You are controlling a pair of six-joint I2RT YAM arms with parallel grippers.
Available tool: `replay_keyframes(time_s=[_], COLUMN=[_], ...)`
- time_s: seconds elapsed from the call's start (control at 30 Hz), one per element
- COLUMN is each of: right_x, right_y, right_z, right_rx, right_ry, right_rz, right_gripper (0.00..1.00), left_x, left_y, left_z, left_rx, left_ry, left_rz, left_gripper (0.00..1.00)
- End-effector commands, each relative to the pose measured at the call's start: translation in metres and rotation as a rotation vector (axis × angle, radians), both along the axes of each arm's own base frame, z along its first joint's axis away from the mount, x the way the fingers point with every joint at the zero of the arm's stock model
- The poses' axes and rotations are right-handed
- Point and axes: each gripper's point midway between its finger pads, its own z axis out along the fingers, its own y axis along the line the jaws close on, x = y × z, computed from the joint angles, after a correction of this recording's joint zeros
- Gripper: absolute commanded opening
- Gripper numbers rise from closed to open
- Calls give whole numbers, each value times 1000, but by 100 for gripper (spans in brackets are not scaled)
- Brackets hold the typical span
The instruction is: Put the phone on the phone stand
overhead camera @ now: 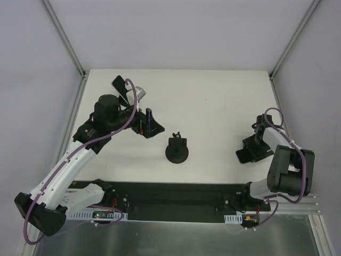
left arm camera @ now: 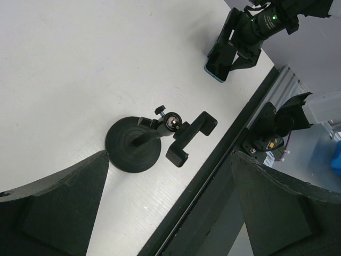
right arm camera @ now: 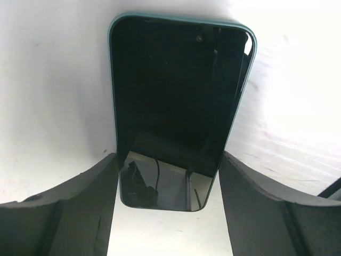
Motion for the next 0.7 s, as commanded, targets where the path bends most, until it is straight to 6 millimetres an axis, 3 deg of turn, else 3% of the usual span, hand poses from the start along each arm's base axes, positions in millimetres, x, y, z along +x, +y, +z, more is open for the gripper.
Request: replay_keyframes(time_s=[0.0,0.13,0.47,0.67], right_x=[27,31,38,47], right_y=[30,34,39,42], right_z=[-3,-3,-2,10], right_rx=[100,110,131,114], right_ry=[-48,-50,-115,-227], right_rz=[90,134,221,307], right_gripper=[49,32,1,1], left_x=[3,3,2,3], left_y=[-2,-2,-2,-2], left_z=[8,9,8,8], left_rx=[-30,-32,-32,-31], left_ry=[-18,-21,-16,-19], left_rz=[-7,-7,-10,-3], left_gripper=[95,96,96,96])
